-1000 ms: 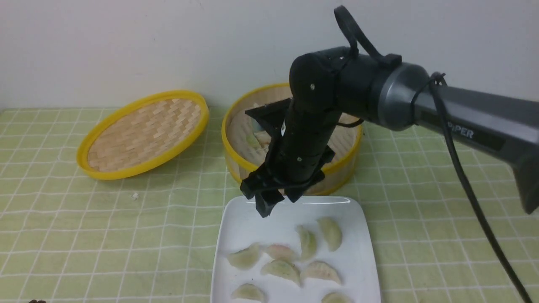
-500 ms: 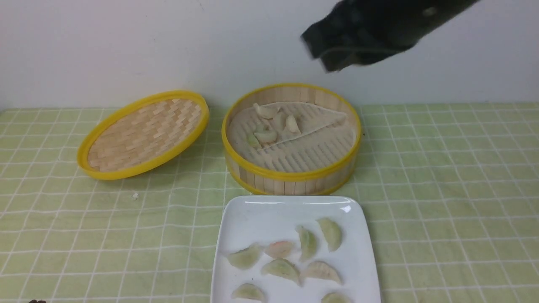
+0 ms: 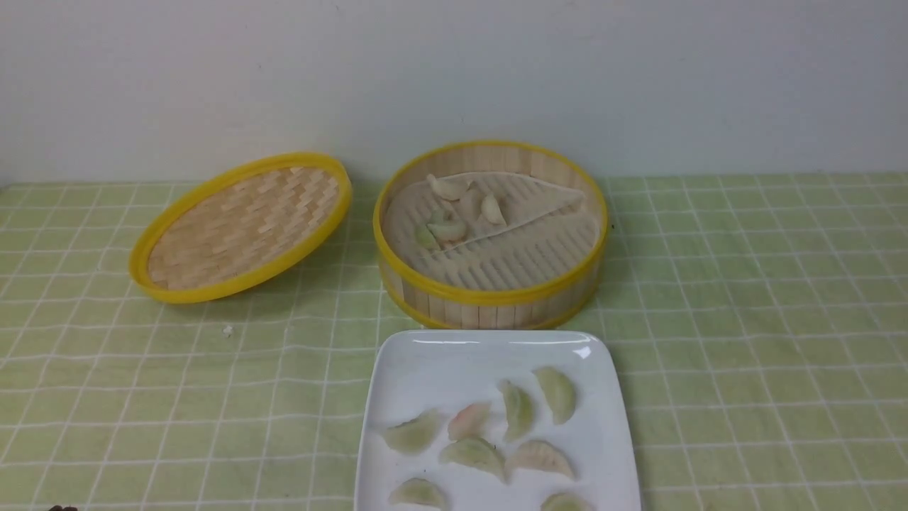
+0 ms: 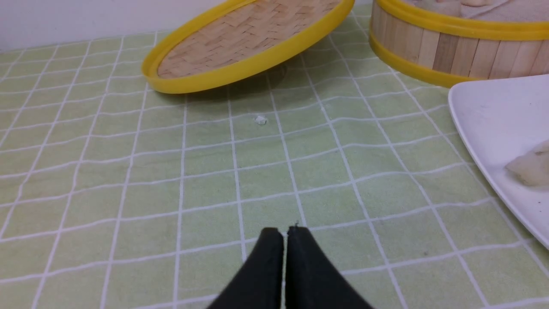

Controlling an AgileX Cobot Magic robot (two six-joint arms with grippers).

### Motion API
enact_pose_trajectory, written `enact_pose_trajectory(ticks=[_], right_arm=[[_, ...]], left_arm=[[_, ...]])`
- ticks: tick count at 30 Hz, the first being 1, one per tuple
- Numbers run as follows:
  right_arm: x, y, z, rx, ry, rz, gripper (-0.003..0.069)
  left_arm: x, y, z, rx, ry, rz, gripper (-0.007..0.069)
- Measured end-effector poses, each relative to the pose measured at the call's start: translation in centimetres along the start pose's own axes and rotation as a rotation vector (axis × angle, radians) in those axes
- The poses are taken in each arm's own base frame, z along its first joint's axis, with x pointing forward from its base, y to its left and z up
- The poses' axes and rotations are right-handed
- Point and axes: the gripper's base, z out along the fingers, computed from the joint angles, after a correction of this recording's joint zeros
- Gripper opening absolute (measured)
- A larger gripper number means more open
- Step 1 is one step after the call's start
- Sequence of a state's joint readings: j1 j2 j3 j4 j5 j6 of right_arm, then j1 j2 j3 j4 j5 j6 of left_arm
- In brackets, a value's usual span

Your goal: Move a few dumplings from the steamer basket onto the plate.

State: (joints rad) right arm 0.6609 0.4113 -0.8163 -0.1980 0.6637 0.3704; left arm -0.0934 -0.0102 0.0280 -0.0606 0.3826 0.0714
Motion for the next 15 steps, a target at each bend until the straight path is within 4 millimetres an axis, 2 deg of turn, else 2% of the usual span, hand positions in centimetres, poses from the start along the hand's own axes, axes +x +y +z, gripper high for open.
enact_pose_trajectory(ticks=[7, 10, 15], right_arm=[[5.8, -1.3, -2.0, -0.021, -0.078, 0.044, -0.0015], [7.4, -1.6, -3.0, -0.043, -0.124, 0.065, -0.0015], [8.1, -1.8, -4.4, -0.067, -0.2, 0.078, -0.0015]], left_arm=[[0.0, 0.0, 0.0, 0.0, 0.0, 0.0, -0.0006], [0.0, 0.0, 0.0, 0.0, 0.0, 0.0, -0.0006], [0.0, 0.0, 0.0, 0.0, 0.0, 0.0, -0.0006]])
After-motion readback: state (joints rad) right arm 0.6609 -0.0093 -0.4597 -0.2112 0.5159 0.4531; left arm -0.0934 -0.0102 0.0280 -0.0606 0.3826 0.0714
